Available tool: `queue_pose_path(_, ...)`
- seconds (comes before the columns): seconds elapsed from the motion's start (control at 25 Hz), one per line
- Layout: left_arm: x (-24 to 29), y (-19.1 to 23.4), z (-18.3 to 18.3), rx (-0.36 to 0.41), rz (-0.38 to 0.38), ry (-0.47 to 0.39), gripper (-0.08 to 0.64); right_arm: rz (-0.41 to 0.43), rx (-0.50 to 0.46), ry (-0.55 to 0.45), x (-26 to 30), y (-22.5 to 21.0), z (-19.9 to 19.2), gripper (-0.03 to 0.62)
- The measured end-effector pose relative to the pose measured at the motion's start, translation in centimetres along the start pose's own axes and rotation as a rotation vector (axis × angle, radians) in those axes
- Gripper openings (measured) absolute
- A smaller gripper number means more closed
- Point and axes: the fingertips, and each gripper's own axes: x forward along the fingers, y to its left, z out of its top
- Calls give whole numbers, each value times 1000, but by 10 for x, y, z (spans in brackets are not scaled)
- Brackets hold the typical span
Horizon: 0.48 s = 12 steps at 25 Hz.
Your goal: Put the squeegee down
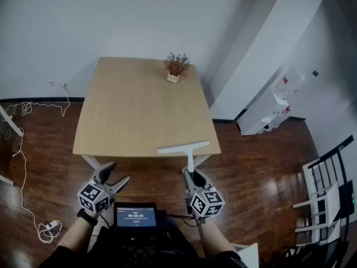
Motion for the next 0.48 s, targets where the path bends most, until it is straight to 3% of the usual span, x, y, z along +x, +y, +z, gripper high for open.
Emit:
queue_pose_path(0.36,7,21,-8,34,-16,14,305,-11,-10,5,18,-7,1,115)
queue_pose_path(0.48,14,24,3,2,-6,7,305,-10,-14,16,32,-11,3,115)
